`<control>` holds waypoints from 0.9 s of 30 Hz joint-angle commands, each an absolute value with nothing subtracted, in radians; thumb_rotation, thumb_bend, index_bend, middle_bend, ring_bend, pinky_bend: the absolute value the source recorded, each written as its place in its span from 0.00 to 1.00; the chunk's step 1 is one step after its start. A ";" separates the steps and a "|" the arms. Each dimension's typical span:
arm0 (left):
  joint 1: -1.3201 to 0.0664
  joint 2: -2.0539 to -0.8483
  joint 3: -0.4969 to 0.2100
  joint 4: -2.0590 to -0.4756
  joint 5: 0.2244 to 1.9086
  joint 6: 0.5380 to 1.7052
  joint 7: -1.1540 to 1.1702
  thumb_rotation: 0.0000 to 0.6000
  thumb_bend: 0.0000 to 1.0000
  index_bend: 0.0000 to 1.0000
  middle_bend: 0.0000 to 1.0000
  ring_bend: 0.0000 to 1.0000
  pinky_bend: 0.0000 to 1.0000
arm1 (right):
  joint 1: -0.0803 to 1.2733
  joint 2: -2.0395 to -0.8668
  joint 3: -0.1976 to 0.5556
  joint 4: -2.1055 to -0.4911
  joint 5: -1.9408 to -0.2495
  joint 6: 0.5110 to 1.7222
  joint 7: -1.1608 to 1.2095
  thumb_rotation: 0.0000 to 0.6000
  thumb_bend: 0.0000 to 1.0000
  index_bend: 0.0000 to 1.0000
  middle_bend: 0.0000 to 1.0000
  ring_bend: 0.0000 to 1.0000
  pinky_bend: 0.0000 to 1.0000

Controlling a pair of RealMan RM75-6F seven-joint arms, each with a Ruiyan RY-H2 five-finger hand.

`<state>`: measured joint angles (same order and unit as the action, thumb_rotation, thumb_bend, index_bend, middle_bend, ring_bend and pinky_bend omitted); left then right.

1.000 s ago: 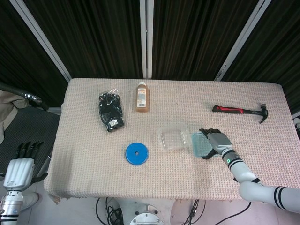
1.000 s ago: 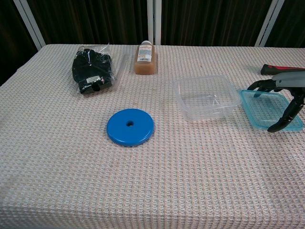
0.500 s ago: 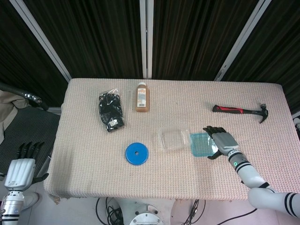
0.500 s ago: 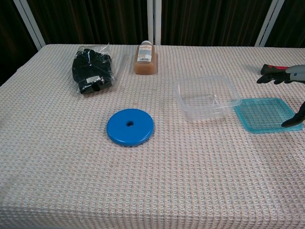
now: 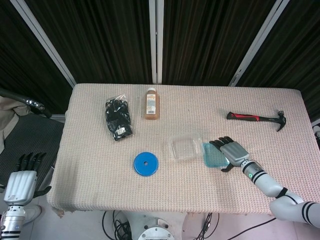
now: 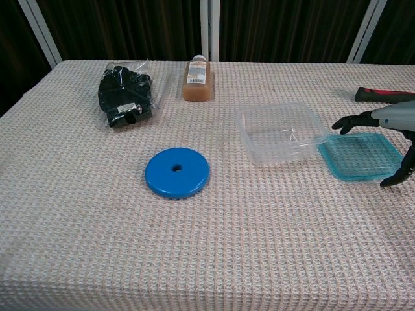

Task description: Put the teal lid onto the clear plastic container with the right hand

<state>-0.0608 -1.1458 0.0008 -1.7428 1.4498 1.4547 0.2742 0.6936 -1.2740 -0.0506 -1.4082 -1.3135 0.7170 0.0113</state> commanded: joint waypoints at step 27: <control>-0.063 -1.137 -0.001 -1.758 1.438 1.449 0.290 1.00 0.00 0.10 0.09 0.01 0.02 | 0.658 -1.324 -0.009 -1.329 -1.380 0.783 0.091 1.00 0.15 0.26 0.37 0.01 0.00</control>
